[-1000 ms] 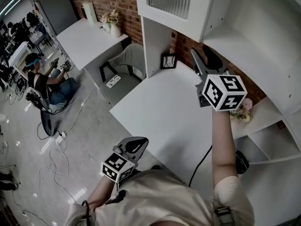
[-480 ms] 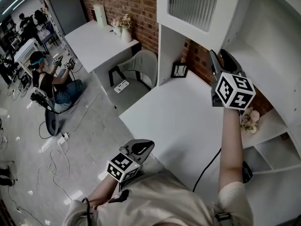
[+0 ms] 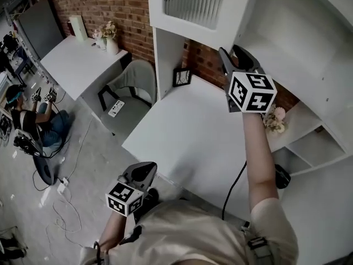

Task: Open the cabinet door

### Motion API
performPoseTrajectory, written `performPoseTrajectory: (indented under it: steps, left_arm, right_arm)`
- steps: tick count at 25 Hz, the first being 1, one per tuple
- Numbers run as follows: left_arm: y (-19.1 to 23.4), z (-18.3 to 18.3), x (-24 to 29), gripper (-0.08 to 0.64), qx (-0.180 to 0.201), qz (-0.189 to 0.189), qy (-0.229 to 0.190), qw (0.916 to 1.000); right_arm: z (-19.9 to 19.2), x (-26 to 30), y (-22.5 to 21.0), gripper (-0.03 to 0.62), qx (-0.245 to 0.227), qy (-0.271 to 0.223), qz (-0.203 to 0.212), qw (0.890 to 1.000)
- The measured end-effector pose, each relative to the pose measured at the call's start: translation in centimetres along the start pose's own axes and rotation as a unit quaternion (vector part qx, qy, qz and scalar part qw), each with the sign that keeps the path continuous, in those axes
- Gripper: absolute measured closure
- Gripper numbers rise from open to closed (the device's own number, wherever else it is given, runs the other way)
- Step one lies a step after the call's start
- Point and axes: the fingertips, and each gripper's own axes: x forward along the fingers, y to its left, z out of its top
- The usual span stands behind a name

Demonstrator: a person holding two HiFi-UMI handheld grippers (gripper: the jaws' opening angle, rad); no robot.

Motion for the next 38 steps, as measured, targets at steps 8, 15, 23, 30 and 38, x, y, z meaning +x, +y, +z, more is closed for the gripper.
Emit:
performPoseTrajectory:
  steps: [8, 15, 23, 30, 38]
  left_arm:
    - [-0.4, -0.3, -0.5, 0.543, -0.003, 0.001, 0.004, 1.0000]
    - [-1.1, -0.5, -0.4, 0.543, 0.002, 0.002, 0.008, 1.0000]
    - [-2.0, -0.3, -0.2, 0.543, 0.012, -0.001, 0.007, 0.9999]
    - [-2.7, -0.1, 0.2, 0.543, 0.014, -0.004, 0.013, 0.9998]
    - [-2.6, 0.1, 0.5, 0.543, 0.012, 0.000, 0.007, 0.9999]
  right_arm:
    - [0.0, 0.0, -0.4, 0.407, 0.013, -0.007, -0.016, 1.000]
    - [0.4, -1.1, 0.3, 0.407, 0.057, -0.019, 0.044, 0.997]
    - [0.8, -2.3, 2.1, 0.420, 0.074, -0.020, 0.130, 0.989]
    - [1.2, -3.6, 3.4, 0.434, 0.094, -0.017, 0.199, 0.975]
    - [1.4, -3.6, 4.8, 0.434, 0.102, -0.022, 0.255, 0.961]
